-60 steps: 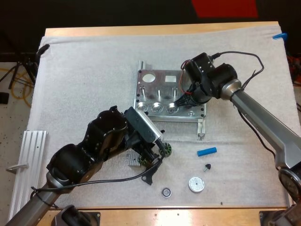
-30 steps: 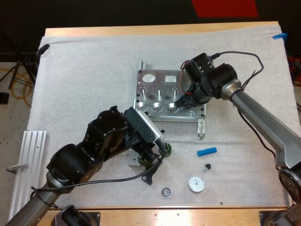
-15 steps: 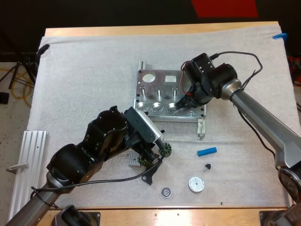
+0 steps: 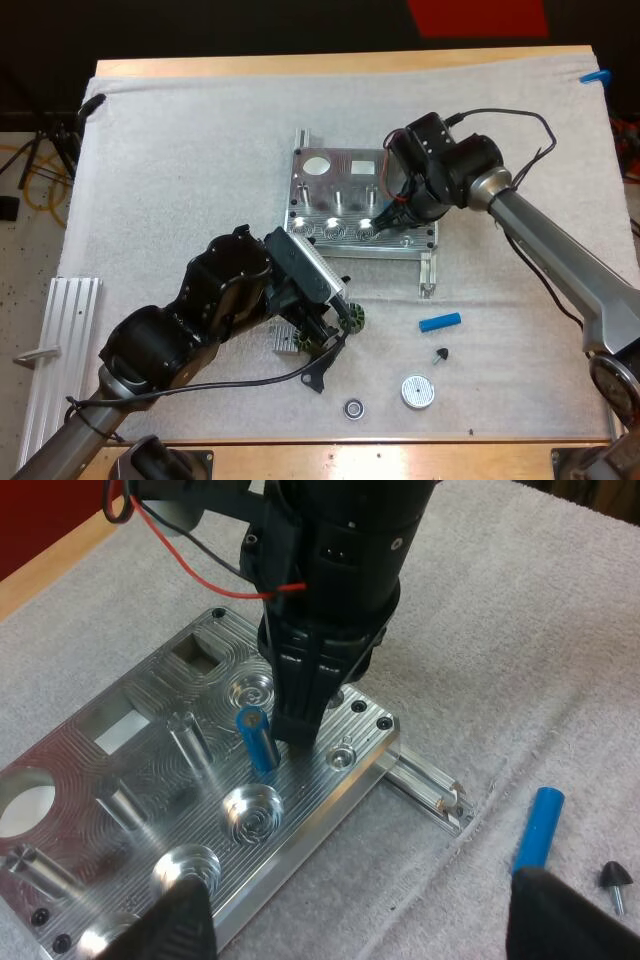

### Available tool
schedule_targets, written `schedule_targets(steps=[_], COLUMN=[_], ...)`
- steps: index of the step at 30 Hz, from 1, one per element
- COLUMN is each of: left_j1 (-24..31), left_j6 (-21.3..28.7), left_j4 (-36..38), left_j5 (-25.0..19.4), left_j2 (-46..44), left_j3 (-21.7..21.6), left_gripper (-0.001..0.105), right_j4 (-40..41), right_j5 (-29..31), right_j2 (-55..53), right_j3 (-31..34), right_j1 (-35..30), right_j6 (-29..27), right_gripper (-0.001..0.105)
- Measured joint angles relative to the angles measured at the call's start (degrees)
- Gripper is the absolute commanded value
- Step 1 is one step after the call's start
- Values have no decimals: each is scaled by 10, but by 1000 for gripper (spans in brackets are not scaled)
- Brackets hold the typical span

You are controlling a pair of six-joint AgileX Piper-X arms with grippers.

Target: Load cells from left to right

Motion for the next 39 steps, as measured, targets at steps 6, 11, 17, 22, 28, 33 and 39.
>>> schedule_targets(steps=[6,11,17,22,28,33,39], left_j1=[0,0,0,0,0,0,0], left_j6=[0,0,0,0,0,0,0], left_j4=[0,0,0,0,0,0,0], left_j5=[0,0,0,0,0,0,0], left_j2=[0,0,0,0,0,0,0], left_j3=[0,0,0,0,0,0,0], left_gripper=[60,60,60,60,60,60,60], right_j4=[-20,-34,-33,-33,-33,-33,-35], right_j5=[11,12,12,12,18,22,39], right_j2=[1,7,9,9,9,9,9], right_j3=[0,0,0,0,0,0,0], right_j1=[0,0,0,0,0,0,0], right_j6=[0,0,0,0,4,3,3], right_gripper=[0,0,0,0,4,39,55])
